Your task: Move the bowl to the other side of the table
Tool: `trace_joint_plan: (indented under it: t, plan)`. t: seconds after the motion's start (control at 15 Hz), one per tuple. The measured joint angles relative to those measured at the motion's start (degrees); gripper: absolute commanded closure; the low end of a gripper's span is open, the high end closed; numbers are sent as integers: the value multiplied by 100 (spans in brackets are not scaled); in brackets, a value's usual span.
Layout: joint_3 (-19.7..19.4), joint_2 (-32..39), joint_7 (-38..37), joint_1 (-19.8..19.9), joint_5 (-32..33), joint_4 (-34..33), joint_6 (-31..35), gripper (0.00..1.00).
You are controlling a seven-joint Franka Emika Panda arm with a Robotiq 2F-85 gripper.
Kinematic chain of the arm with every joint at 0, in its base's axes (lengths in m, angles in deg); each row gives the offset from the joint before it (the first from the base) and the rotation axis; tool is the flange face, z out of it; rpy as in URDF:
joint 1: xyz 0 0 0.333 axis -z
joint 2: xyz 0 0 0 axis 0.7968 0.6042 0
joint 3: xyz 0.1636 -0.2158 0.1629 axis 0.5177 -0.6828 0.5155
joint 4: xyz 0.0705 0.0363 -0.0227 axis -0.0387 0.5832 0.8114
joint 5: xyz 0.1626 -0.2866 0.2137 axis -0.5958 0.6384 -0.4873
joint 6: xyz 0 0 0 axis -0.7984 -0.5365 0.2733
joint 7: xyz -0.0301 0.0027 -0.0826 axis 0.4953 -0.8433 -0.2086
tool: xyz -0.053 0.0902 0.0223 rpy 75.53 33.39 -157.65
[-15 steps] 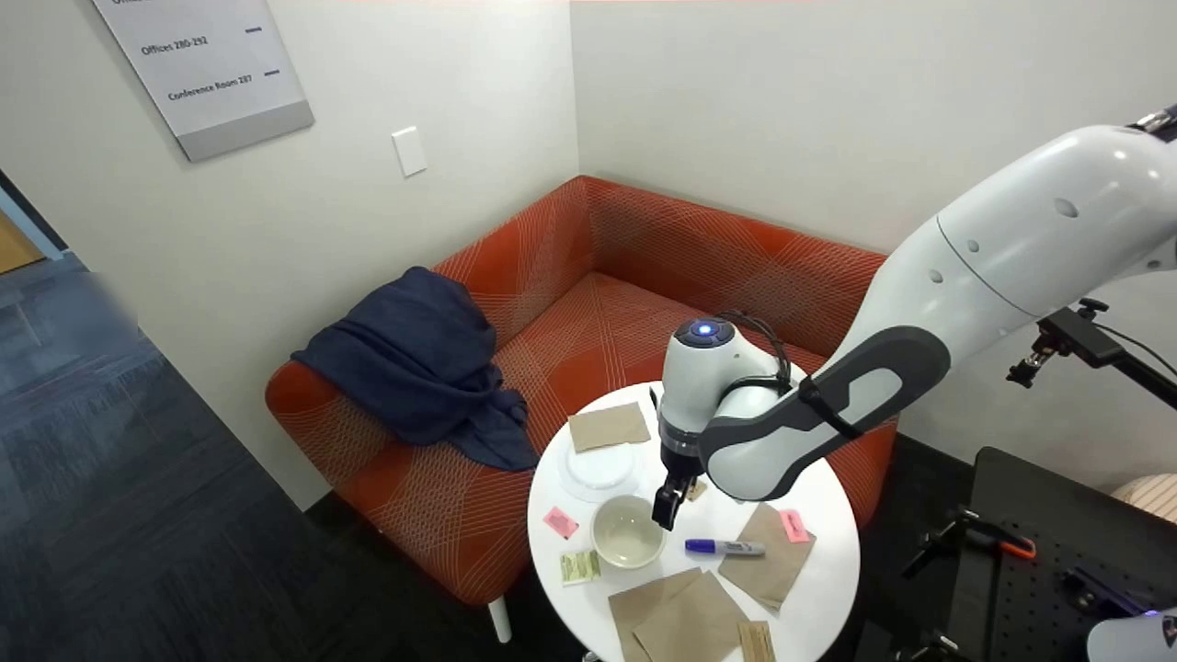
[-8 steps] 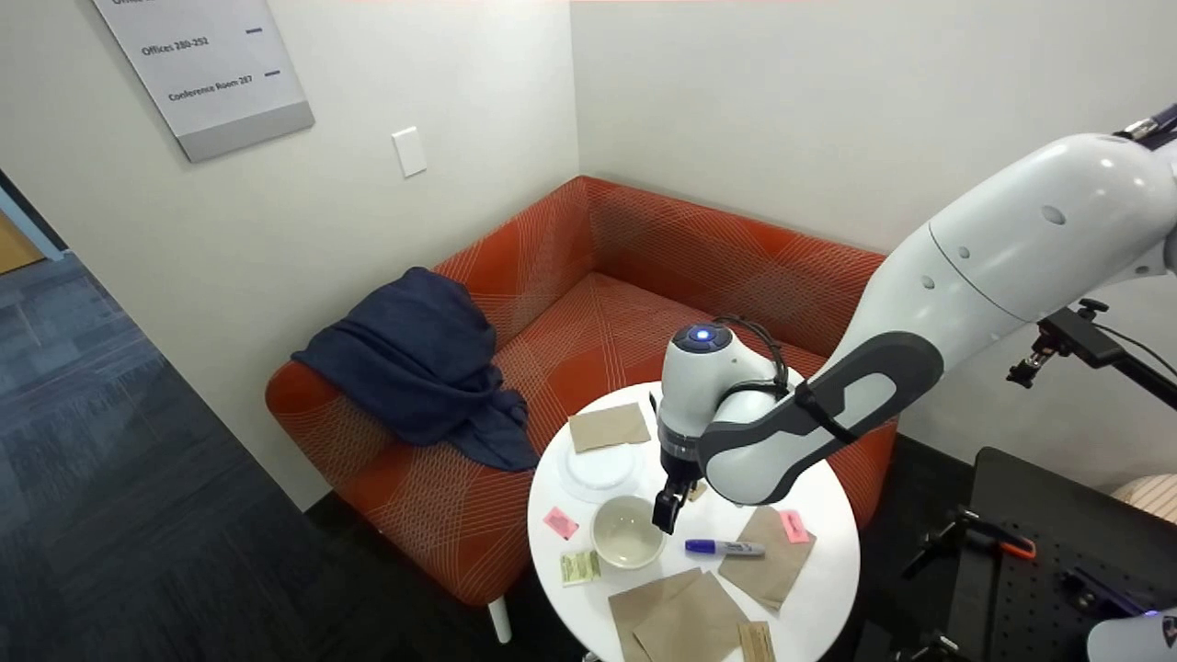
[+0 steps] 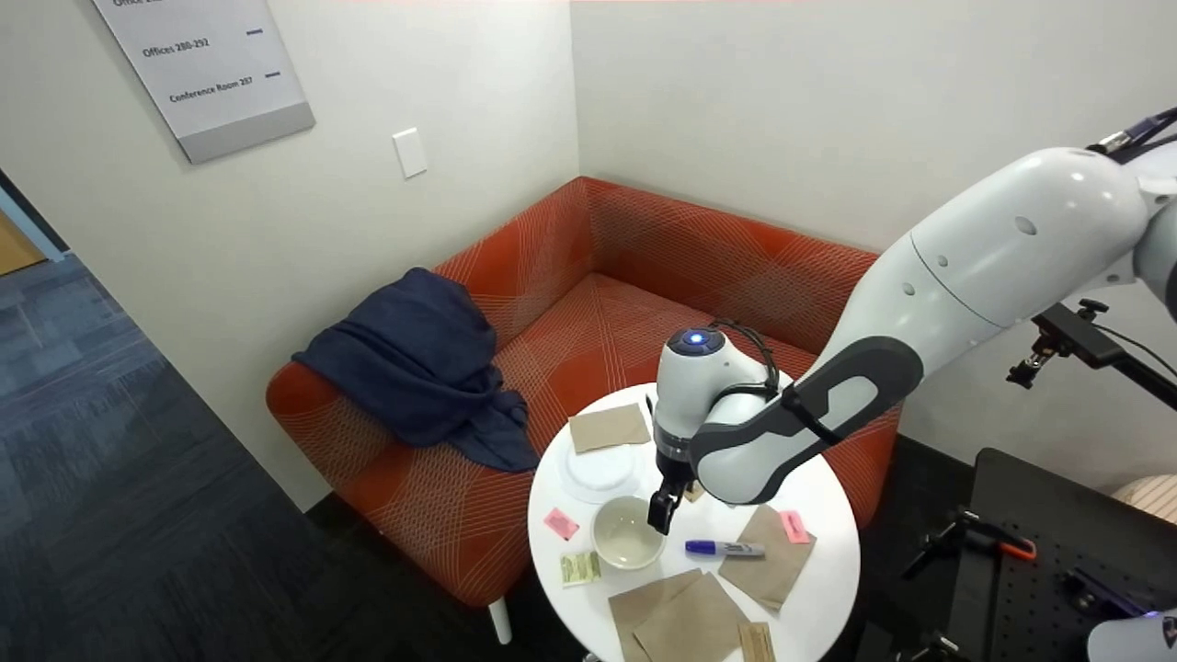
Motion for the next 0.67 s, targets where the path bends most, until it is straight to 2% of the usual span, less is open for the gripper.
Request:
trace_joint_plan:
  t: [0.67]
  plan:
    - [15,760,5,135,-21,-828,0,0]
